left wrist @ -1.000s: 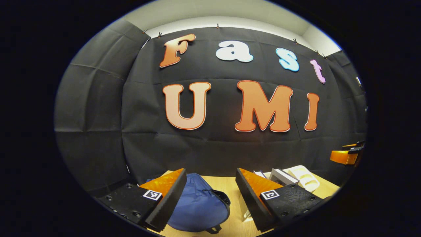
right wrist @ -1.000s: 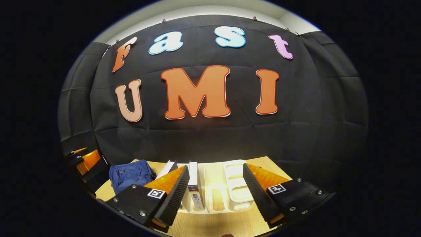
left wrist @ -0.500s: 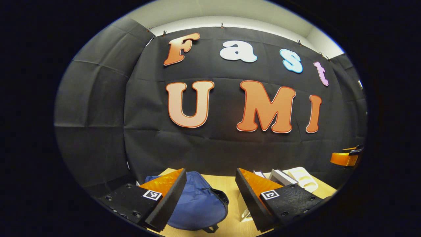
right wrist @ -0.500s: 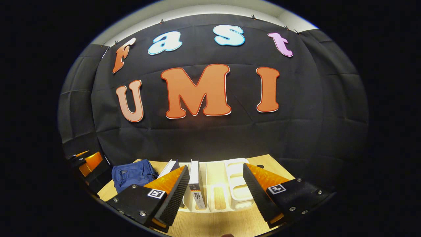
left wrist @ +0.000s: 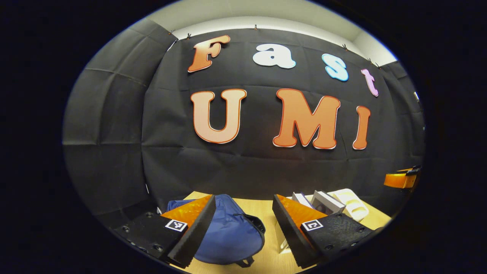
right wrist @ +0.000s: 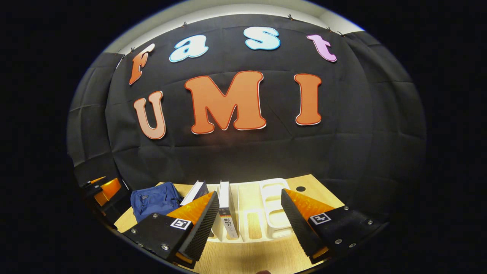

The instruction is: Open the schoolbag, grab two books from the bookshelf and put them into the schoolbag.

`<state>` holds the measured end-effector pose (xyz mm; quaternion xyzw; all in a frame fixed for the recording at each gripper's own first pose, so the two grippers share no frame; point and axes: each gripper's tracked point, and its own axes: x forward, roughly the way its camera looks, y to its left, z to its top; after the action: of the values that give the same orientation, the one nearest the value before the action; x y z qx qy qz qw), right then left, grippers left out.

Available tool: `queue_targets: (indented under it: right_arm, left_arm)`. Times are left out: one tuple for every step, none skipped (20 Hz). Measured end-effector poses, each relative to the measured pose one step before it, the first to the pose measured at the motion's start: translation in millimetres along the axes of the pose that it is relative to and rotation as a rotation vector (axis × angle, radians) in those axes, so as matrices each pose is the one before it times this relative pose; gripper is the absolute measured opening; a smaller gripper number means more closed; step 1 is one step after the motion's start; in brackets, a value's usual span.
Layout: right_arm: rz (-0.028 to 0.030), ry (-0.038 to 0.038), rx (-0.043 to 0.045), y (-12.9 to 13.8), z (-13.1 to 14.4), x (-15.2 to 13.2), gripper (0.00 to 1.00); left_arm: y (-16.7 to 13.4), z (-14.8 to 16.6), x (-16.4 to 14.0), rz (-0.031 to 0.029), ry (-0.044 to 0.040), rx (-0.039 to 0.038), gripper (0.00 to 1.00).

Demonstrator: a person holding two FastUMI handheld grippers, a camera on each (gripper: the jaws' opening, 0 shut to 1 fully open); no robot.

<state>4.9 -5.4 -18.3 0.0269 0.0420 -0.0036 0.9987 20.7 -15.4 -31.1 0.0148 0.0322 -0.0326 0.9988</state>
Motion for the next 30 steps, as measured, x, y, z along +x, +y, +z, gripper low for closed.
queue_targets:
  right_arm:
    - [-0.00549,0.00763,0.00380,-3.25,-3.40,-0.73,0.97]
    - [-0.00601,0.00901,0.00270,-3.40,-3.52,-1.15,0.97]
    - [-0.00685,0.00803,0.00245,-3.65,-3.41,-0.66,0.97]
    - [-0.00821,0.00821,0.00176,-4.33,-3.04,-0.93,0.97]
    - [-0.00682,0.00749,0.00155,-4.00,-2.68,-0.59,0.97]
    - [-0.00530,0.00545,0.00113,-2.13,-1.35,-0.17,0.97]
    - [-0.00475,0.00396,-0.00073,-2.72,-1.55,-0.24,0.97]
    - [-0.00558,0.00276,-0.00386,-2.09,-0.78,-0.48,0.97]
    - [-0.00511,0.00626,-0.00636,-2.01,-2.60,1.22,0.97]
    - [-0.00482,0.00850,-0.00614,-1.96,-3.40,0.78,0.97]
    - [-0.00297,0.01024,-0.00332,-1.35,-2.66,0.10,0.97]
    - [-0.00285,0.00972,-0.00069,-1.68,-3.09,0.91,0.97]
    - [-0.00491,0.00823,-0.00059,-2.58,-3.10,1.37,0.97]
    - [-0.00696,0.00618,-0.00340,-2.51,-2.71,1.28,0.97]
    - [-0.01116,0.00796,-0.00370,-3.97,-4.38,2.38,0.97]
    - [-0.00644,0.00806,0.00053,-2.47,-4.11,1.74,0.97]
    - [-0.00302,0.01575,0.00360,-1.48,-4.76,2.32,0.97]
    - [-0.00007,0.01704,0.00472,-1.59,-4.88,1.71,0.97]
    - [-0.00236,0.01196,0.00313,-1.36,-3.50,1.25,0.97]
    - [-0.00639,0.00722,-0.00115,-3.05,-2.81,1.22,0.97]
    - [-0.00995,0.00651,-0.00443,-4.27,-1.73,-0.02,0.97]
    - [-0.00925,0.00614,-0.00482,-4.24,-1.92,0.72,0.97]
    - [-0.00697,0.00906,-0.00292,-4.61,-2.33,1.52,0.97]
    - [-0.00614,0.01007,-0.00003,-4.40,-2.44,0.82,0.97]
    - [-0.00578,0.00932,0.00288,-2.74,-1.71,-0.24,0.97]
    - [-0.00453,0.00704,0.00573,-2.75,-0.73,0.33,0.97]
    - [-0.00346,0.00608,0.00414,-1.99,-0.26,2.95,0.97]
    - [-0.00365,0.00354,0.00063,-1.92,0.62,1.05,0.97]
    - [-0.00327,0.00229,-0.00281,-2.17,-0.44,0.52,0.97]
    - [-0.00084,0.00307,-0.00631,-0.86,-0.20,-0.37,0.97]
  left_arm:
    - [1.44,-4.26,0.47,0.00713,0.00416,0.02369,0.94]
    - [-0.71,-4.32,1.94,0.00326,0.00287,0.02096,0.93]
    - [0.04,-7.61,-0.78,0.00330,0.01311,0.02326,0.95]
    - [-0.28,-6.98,0.34,0.00260,0.01209,0.02614,0.95]
    - [-2.52,-8.80,1.76,0.00045,0.01361,0.02627,0.94]
    - [-2.16,-6.34,0.23,-0.00172,0.00926,0.02412,0.95]
    - [-3.32,-7.85,1.34,-0.00380,0.01229,0.02469,0.94]
    - [-3.92,-7.22,2.24,-0.00670,0.01331,0.02768,0.94]
    - [-3.72,-9.12,1.50,-0.00636,0.01429,0.03170,0.95]
    - [-4.50,-6.81,3.51,-0.00602,0.01570,0.03721,0.95]
    - [-5.33,-9.36,3.06,-0.00858,0.01505,0.03778,0.95]
    - [-6.76,-9.35,4.83,-0.01268,0.02114,0.03389,0.95]
    - [-6.40,-8.24,2.90,-0.00988,0.01146,0.02081,0.95]
    - [-7.61,-7.79,3.36,-0.01106,0.01592,0.01931,0.96]
    - [-9.00,-8.37,2.91,-0.01496,0.01262,0.02648,0.95]
    - [-8.56,-7.56,5.33,-0.01444,0.01681,0.03905,0.96]
    - [-7.36,-8.33,7.19,-0.01156,0.02138,0.04937,0.95]
    - [-7.63,-8.67,5.63,-0.01517,0.02480,0.04949,0.95]
    - [-7.36,-10.17,2.38,-0.01143,0.01733,0.03851,0.95]
    - [-5.74,-7.46,2.44,0.00307,0.01413,0.02762,0.96]
    - [-5.14,-6.53,3.84,-0.00175,0.00744,0.03203,0.96]
    - [-4.68,-3.97,4.22,-0.00288,0.01413,0.03846,0.95]
    - [-5.69,-5.69,3.17,-0.00452,0.01425,0.03536,0.95]
    - [-6.18,-3.40,3.63,-0.00614,0.01151,0.02526,0.95]
    - [-5.92,-4.87,3.01,-0.00350,0.01384,0.01091,0.95]
    - [-5.64,-4.85,4.59,-0.00338,0.02038,-0.00110,0.95]
    - [-4.05,-8.34,4.80,0.00152,0.02702,-0.00991,0.95]
    - [-4.76,-8.94,5.89,-0.00273,0.03449,-0.00464,0.96]
    - [-1.36,-10.51,3.07,0.00987,0.04393,-0.00070,0.96]
    - [-0.99,-6.90,6.38,0.00969,0.02264,-0.00034,0.97]
